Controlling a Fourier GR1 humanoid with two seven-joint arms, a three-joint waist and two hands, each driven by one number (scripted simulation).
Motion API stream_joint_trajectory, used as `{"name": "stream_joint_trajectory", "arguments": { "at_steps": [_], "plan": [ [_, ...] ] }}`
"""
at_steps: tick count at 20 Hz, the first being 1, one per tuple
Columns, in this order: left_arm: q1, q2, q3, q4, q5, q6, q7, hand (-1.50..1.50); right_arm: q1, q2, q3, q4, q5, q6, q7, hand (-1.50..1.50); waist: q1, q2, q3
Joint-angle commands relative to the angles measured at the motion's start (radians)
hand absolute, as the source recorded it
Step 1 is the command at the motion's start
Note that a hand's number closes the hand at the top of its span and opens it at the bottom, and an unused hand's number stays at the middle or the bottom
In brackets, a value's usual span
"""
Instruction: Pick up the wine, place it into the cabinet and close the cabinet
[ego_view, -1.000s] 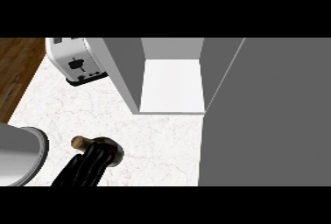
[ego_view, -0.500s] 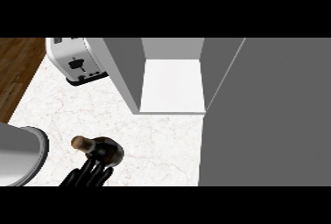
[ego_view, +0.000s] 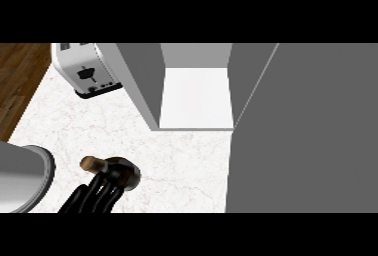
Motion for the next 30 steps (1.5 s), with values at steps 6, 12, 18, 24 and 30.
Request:
{"name": "stream_joint_trajectory", "arguments": {
  "at_steps": [6, 12, 18, 24, 30],
  "plan": [
    [0.007, 0.024, 0.064, -0.186, 0.081, 0.022, 0.067, -1.50, 0.035, 0.001, 0.001, -0.118, -0.018, -0.011, 0.052, -1.50, 0.000, 0.000, 0.000],
    [-0.041, 0.033, 0.223, -0.192, 0.179, 0.023, 0.124, -1.50, -0.025, 0.000, 0.020, -0.127, 0.029, -0.042, 0.090, -1.50, 0.000, 0.001, -0.001],
    [-0.071, 0.037, 0.360, -0.114, 0.250, -0.016, 0.118, -1.50, 0.023, -0.029, -0.038, -0.135, -0.036, -0.004, 0.071, -1.50, -0.004, 0.000, -0.001],
    [-0.185, 0.018, 0.436, 0.059, 0.286, -0.039, 0.132, -1.50, -0.016, -0.030, -0.057, -0.129, -0.064, -0.005, 0.089, -1.50, -0.009, 0.003, 0.000],
    [-0.187, 0.045, 0.541, 0.207, 0.380, -0.133, 0.092, -1.50, -0.014, -0.019, -0.043, -0.219, -0.038, -0.045, 0.172, -1.50, -0.007, 0.001, -0.001]
  ]
}}
